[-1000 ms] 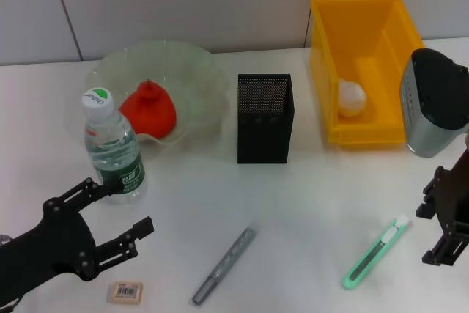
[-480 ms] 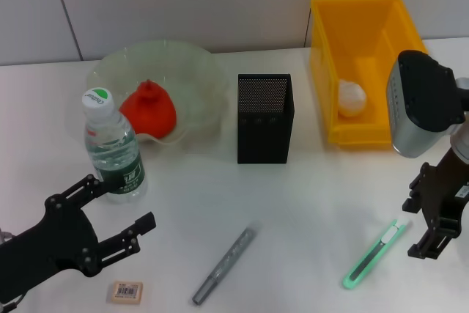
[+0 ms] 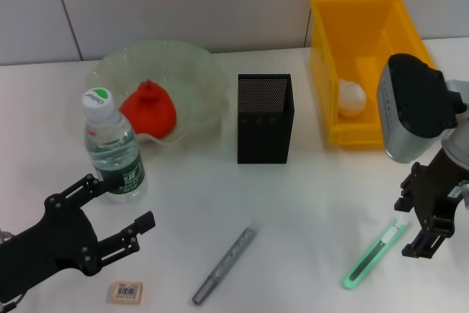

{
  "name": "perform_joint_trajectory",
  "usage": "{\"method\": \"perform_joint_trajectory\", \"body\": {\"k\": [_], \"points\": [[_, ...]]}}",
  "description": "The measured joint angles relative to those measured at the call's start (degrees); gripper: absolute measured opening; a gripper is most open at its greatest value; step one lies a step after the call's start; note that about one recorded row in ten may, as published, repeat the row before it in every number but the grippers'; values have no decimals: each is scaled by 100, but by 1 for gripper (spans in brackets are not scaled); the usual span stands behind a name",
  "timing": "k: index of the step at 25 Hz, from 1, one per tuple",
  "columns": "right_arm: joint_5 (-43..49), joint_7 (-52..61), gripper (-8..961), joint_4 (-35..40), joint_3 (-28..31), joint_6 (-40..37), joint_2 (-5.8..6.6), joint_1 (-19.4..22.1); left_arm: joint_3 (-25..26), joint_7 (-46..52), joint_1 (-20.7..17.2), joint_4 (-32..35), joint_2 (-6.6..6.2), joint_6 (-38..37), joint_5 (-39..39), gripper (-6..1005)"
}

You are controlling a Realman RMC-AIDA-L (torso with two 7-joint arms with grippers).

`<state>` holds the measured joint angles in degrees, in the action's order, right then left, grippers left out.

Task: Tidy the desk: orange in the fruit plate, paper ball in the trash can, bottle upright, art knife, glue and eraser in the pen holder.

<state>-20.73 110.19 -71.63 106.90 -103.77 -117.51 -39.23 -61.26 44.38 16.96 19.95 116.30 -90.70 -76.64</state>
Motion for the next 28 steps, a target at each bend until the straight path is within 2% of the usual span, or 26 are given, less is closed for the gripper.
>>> {"method": "perform_joint_trajectory", "body": {"k": [19,28], "points": [[53,-688,759,79,-631,182,0,-115,22,0,-12,0,29,44,0,808],[125,-846,756,180,-642,384,0,-143,102,6,0,0,64,54,0,809]]}}
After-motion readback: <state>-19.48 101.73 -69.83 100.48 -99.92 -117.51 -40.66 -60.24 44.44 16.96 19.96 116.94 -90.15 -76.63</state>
